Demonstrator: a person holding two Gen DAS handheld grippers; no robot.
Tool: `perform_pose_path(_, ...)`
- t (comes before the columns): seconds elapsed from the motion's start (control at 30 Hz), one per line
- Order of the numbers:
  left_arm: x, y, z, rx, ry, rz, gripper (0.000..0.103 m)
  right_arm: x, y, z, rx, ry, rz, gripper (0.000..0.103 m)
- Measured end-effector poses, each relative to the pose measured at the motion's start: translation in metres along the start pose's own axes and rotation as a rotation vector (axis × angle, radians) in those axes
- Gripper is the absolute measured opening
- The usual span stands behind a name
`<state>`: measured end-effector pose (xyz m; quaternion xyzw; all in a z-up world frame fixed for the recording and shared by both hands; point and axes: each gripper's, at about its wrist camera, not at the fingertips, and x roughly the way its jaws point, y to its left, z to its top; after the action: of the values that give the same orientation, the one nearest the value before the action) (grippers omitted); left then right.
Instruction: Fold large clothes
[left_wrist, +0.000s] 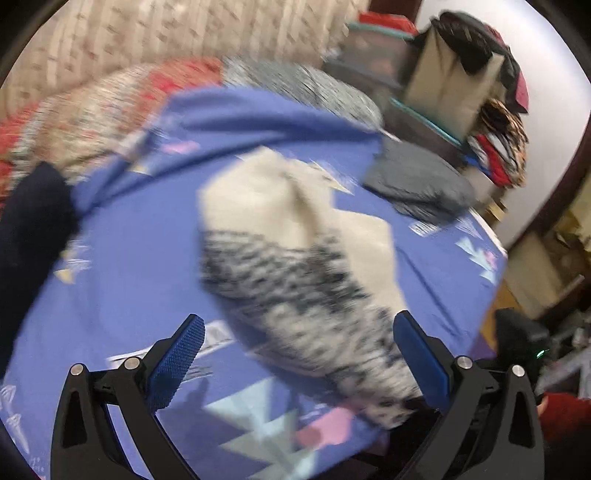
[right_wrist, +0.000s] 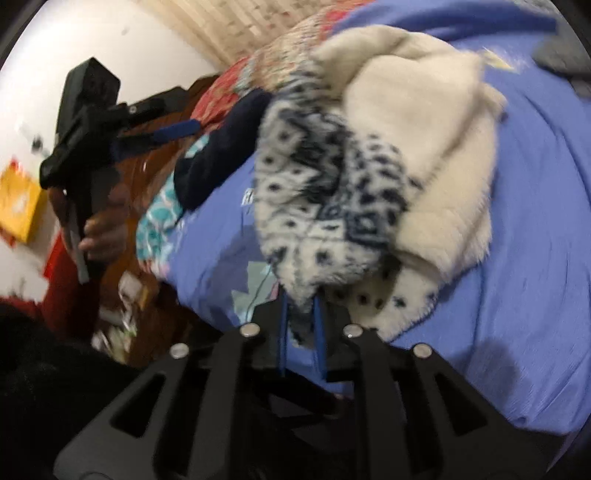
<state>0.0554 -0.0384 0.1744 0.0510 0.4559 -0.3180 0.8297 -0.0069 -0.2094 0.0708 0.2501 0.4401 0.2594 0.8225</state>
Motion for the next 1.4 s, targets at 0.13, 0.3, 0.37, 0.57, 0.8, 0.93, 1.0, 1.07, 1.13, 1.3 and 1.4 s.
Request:
perform_pose_path(0.13, 0.052, -0.018, 0.034, -0.013, 0.079, -0.048, 0.113, 0.004, 0.003, -0.02, 0.006, -0.019, -0.029, 0.017)
perform_pose_path(0.3, 0.114, -0.018, 0.043, 0.007, 0.231, 0.128, 0.028, -0.013, -0.009, -0.029, 0.032, -0.074, -0.04, 0.088)
perform_pose_path(0.37, 0.104, 0.006, 0.042, -0.08, 0.208, 0.103, 0.028, -0.023, -0.008, -0.029, 0.041, -0.11, -0.042, 0.088)
perform_pose_path(0.57, -0.018, 0.085, 0.026, -0.25, -0.056, 0.101, 0.028, -0.043, -0.011, -0.023, 0.043, -0.154, -0.138, 0.089)
perform_pose_path(0.8, -0.135, 0.188, -0.071, -0.559, -0.218, 0.22, 0.028, -0.04, -0.016, -0.02, 0.04, -0.172, -0.156, 0.088)
perform_pose_path(0.93, -0.118, 0.235, -0.137, -0.777, -0.064, 0.362, 0.028, -0.014, -0.006, -0.013, 0.004, -0.09, -0.143, 0.087)
perform_pose_path(1.0, -0.097, 0.242, -0.166, -0.837, 0.022, 0.338, 0.028, 0.002, 0.004, -0.005, -0.034, -0.052, -0.134, 0.087)
perform_pose_path(1.07, -0.093, 0.242, -0.18, -0.857, 0.02, 0.313, 0.028, 0.016, 0.015, 0.005, -0.085, -0.027, -0.131, 0.087)
perform_pose_path(1.13, -0.092, 0.246, -0.187, -0.879, 0.0, 0.285, 0.028, 0.027, 0.029, 0.02, -0.121, -0.01, -0.111, 0.086)
perform_pose_path(1.3, -0.095, 0.25, -0.185, -0.865, -0.054, 0.265, 0.03, 0.045, 0.063, 0.06, -0.187, -0.019, -0.08, 0.081)
perform_pose_path(1.4, -0.094, 0.247, -0.192, -0.841, -0.059, 0.269, 0.03, 0.059, 0.089, 0.08, -0.224, -0.032, -0.031, 0.08)
